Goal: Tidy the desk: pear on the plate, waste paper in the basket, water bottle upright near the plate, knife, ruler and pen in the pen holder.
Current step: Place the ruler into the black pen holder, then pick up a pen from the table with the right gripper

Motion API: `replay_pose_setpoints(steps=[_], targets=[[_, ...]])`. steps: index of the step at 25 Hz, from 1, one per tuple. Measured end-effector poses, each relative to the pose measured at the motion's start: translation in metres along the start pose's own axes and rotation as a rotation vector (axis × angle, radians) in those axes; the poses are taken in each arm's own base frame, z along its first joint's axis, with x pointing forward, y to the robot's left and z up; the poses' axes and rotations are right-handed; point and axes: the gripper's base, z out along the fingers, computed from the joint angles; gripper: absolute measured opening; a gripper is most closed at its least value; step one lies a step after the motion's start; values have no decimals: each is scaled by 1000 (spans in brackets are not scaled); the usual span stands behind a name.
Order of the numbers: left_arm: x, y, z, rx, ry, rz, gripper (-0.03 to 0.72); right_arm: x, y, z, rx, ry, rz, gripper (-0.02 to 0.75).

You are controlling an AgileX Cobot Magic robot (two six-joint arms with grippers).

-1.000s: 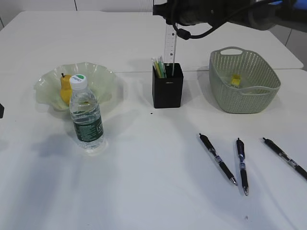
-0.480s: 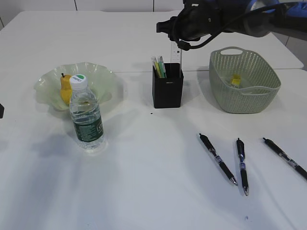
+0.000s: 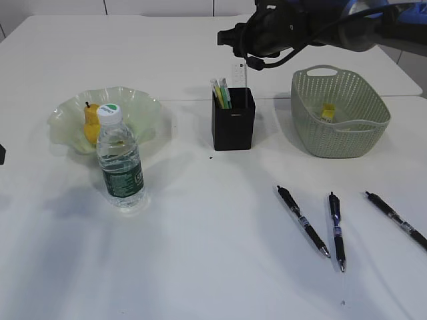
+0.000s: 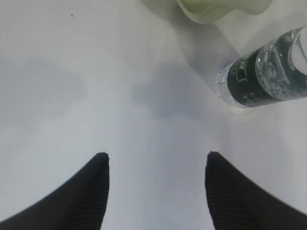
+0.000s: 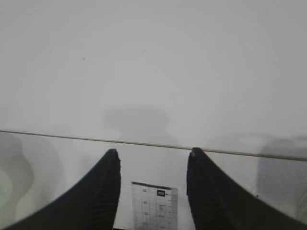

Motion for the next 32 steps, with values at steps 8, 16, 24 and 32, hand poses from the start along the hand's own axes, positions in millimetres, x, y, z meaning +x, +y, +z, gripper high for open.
replay_pose_setpoints(steps=[8,16,24,32], targets=[[0,0,0,0,0,0,447,-5,-3,-13,36,64,7,344],[1,0,0,0,13,0,447,-37,-6,-78,68,188,-40,344],[2,0,0,0,26,0,447,-41,-6,-135,34,435,-171,345],[3,0,0,0,38,0,447,-42,-18,-176,40,484,-220,355]])
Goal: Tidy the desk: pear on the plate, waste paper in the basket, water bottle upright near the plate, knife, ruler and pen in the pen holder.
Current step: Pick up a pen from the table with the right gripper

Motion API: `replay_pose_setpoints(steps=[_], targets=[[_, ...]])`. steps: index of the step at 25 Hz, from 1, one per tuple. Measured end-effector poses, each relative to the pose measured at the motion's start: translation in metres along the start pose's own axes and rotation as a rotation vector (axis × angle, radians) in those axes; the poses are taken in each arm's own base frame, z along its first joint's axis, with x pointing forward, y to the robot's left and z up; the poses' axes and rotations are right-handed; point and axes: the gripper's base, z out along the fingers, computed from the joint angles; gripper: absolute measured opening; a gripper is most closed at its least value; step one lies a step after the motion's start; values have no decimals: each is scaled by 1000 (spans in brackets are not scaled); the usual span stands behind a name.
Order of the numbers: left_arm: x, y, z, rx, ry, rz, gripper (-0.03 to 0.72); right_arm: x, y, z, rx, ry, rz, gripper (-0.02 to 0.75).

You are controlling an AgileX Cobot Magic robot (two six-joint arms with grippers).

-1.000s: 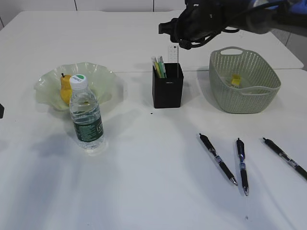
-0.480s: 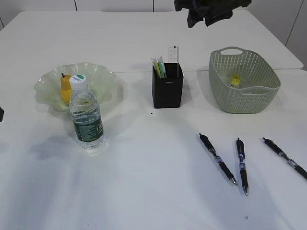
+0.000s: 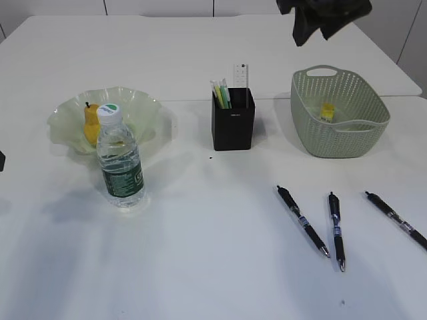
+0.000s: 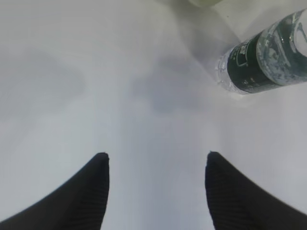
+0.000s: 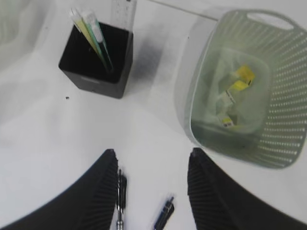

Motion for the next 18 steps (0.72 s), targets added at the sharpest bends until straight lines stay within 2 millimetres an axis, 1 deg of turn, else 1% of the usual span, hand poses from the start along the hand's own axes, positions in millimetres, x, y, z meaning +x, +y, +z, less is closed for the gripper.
replay_pose_setpoints(steps=[3,6,8,11,13,18], targets=[[0,0,0,0,3,0,447,22,-10,13,9,81,18,358],[0,0,0,0,5,0,447,45,-12,38,-13,169,39,358],[1,0,0,0,7,0,447,59,-9,51,-32,219,44,358],[1,0,0,0,10,0,447,68,-4,68,-67,273,48,358],[1,0,0,0,12,0,447,71,-2,81,-81,294,40,358],[1,0,0,0,12,0,447,78,14,111,-114,358,4,359]])
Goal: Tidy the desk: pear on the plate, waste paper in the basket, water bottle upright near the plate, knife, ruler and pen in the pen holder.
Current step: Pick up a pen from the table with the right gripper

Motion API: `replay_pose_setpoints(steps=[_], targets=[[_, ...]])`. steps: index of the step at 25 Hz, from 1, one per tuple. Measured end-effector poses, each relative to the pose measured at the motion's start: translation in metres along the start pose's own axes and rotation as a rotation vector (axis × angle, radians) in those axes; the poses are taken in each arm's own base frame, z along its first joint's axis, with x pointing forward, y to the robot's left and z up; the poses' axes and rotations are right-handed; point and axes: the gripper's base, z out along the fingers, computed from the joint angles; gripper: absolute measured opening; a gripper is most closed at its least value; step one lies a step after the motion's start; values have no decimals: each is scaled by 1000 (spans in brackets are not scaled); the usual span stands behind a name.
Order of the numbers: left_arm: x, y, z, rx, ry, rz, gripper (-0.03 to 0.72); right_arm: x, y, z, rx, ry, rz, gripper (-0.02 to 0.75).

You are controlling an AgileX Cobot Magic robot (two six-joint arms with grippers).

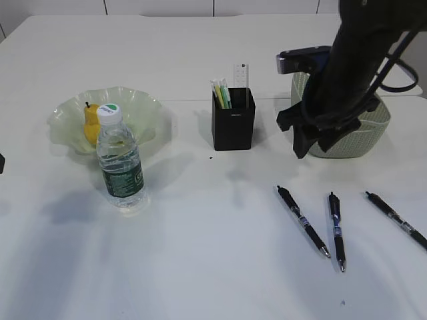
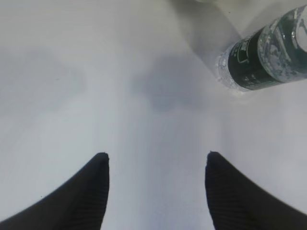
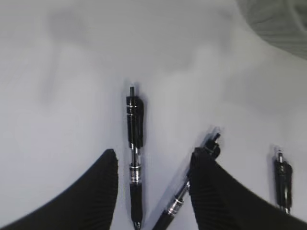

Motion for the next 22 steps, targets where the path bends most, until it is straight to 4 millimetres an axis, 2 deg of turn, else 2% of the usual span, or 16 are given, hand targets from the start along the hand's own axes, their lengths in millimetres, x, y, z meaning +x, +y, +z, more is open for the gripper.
replay_pose_setpoints(steps=[3,9,22], targets=[[0,0,0,0,0,0,447,-2,14,22,-5,44,-38,359],[0,0,0,0,2,0,447,-2,20,60,-5,118,-58,359],[0,0,0,0,2,0,447,-1,19,90,7,155,-63,359]])
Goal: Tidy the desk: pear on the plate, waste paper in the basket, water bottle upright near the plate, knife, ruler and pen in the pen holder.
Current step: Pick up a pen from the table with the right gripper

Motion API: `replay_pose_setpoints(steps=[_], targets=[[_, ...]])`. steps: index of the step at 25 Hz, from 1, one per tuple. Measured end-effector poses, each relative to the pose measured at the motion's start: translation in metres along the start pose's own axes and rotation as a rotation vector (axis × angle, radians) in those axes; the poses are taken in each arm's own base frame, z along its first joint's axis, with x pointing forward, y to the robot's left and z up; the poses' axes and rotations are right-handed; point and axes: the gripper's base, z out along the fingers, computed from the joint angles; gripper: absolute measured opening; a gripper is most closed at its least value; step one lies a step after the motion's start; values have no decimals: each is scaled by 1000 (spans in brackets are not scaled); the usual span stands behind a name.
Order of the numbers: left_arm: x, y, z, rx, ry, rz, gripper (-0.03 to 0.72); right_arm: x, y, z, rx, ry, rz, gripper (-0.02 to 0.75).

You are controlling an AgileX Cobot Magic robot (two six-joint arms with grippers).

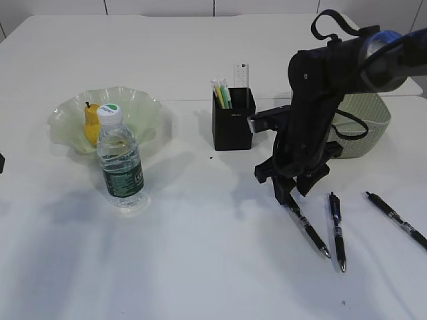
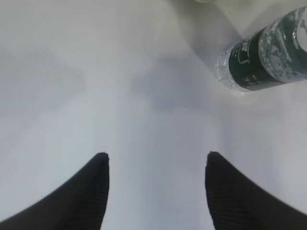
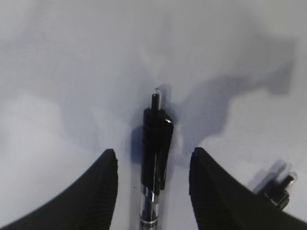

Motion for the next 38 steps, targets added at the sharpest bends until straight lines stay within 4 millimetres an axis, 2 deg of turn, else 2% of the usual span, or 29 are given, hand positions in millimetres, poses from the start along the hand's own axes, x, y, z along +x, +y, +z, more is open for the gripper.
replay_pose_setpoints(steps=[24,31,38], targets=[[0,0,0,0,0,0,447,-2,1,10,-9,1,35,353],[0,0,0,0,0,0,447,-2,1,11,-13,2,38,249],[0,0,0,0,0,0,447,-2,1,12,-13,4,38,180]])
